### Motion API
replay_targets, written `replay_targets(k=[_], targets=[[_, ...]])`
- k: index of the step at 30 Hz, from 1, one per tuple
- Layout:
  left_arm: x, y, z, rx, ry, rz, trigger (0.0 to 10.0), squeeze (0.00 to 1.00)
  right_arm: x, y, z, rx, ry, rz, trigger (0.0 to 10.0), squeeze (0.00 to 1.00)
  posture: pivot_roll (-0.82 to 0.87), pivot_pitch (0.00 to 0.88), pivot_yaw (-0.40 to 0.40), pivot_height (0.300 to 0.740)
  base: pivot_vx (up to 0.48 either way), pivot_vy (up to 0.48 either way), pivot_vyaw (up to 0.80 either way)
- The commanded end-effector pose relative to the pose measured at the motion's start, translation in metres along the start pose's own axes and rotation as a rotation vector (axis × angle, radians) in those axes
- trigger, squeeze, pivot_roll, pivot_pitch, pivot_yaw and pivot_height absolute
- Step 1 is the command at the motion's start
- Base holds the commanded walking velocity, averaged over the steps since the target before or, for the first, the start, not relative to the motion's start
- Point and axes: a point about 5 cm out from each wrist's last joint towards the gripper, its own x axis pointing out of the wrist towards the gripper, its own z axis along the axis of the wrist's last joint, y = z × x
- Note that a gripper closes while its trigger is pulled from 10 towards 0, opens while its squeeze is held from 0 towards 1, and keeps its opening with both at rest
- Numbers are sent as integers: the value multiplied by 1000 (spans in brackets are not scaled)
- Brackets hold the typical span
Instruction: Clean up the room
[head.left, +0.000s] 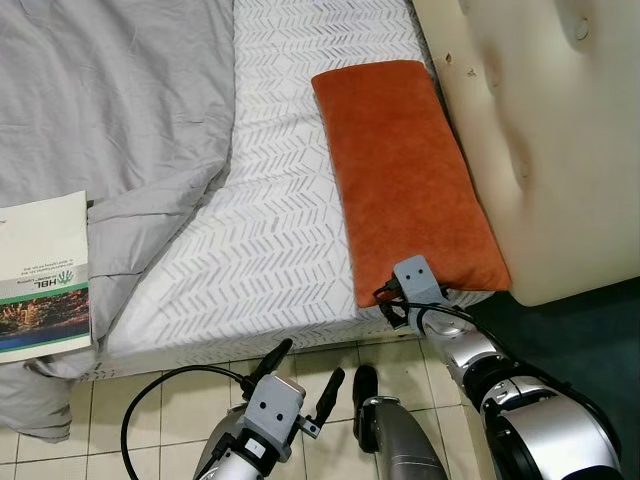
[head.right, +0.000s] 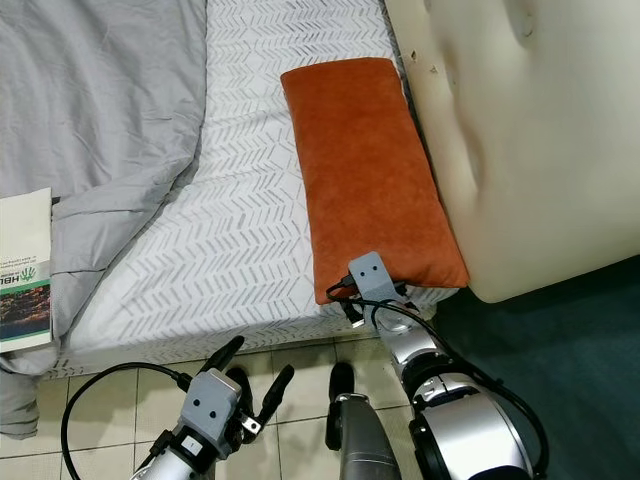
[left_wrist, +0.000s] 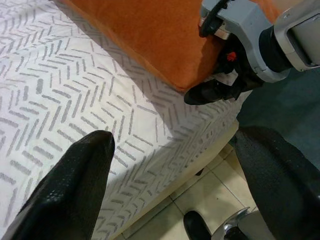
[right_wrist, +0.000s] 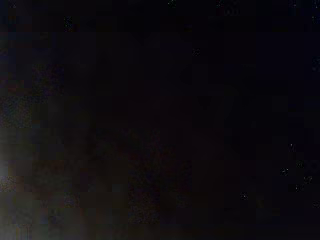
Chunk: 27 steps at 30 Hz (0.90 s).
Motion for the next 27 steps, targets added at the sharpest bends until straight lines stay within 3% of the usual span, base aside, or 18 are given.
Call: replay_targets(k=[1,6,8,14,19,20,21,22,25,27], targets=[[-7,-8,-10,-11,47,-22,10000,0,0,6,-6,38,11,18,10000,0,88,543,-76,740,0,0,0],[-6,-7,-9,-7,42,-24,10000,0,-1,-1,-3,16,-1,-32,10000,0,90,548,-77,740,0,0,0],[-6,-6,-9,-4,44,-23,10000,0,0,-2,0,78,-10,-39,10000,0,88,550,-77,740,0,0,0],[-3,-8,-11,-7,43,-28,10000,0,0,1,1,133,-15,-14,10000,0,86,528,-87,740,0,0,0],[5,-10,-17,-17,51,-41,10000,0,-6,4,-32,236,65,7,10000,0,68,456,-107,740,0,0,0],[9,-11,-19,-16,50,-52,10000,0,-11,11,-51,287,117,28,10000,0,62,415,-110,740,0,0,0],[9,-11,-19,-16,50,-52,10000,0,-11,11,-51,287,117,28,10000,0,62,415,-110,740,0,0,0],[14,-9,-20,-8,43,-59,10000,0,-15,18,-65,322,153,50,10000,0,53,369,-112,740,0,0,0],[20,-6,-21,-2,37,-61,10000,0,-18,24,-76,369,173,53,10000,0,49,338,-111,740,0,0,0],[24,-3,-23,-2,35,-61,10000,0,-20,25,-80,408,172,52,10000,0,32,256,-105,740,0,0,0]])
